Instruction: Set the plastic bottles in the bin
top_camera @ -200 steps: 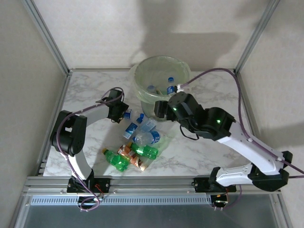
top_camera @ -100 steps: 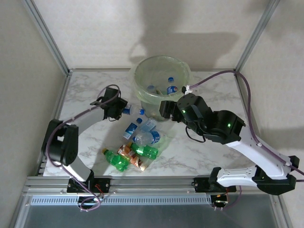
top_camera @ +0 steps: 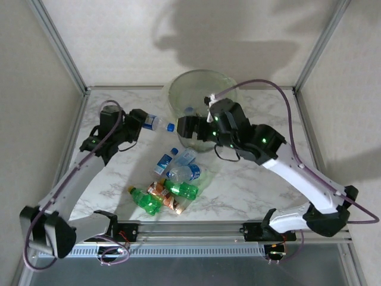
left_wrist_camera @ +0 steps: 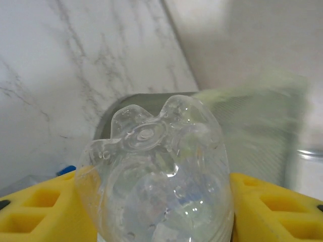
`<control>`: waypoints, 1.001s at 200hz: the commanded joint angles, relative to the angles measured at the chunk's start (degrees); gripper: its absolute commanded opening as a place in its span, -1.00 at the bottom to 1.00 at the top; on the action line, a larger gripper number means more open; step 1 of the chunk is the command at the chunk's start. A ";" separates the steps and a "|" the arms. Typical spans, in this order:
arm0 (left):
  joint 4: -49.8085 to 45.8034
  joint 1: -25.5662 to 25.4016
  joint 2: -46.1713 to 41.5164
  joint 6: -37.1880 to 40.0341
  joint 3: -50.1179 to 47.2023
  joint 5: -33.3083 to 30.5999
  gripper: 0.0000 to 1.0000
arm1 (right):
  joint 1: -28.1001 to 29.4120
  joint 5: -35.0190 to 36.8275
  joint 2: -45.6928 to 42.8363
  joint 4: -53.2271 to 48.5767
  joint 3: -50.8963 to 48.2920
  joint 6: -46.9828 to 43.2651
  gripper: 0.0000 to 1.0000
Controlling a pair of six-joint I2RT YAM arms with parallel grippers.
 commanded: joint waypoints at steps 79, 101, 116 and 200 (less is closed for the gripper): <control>2.77 0.25 -7.75 6.63 6.89 17.17 0.14 | -2.34 -13.42 5.87 4.31 4.55 -3.67 0.73; 5.08 0.25 -7.67 5.65 7.54 19.16 0.14 | -2.53 -13.99 4.26 6.32 1.48 -2.82 0.55; 8.38 0.25 -7.51 4.05 6.94 20.96 0.14 | -2.57 -15.23 3.72 6.71 0.63 -2.52 0.41; 15.37 0.25 -6.85 0.02 5.97 24.81 0.14 | -2.58 -17.62 -1.40 12.00 -5.68 0.06 0.01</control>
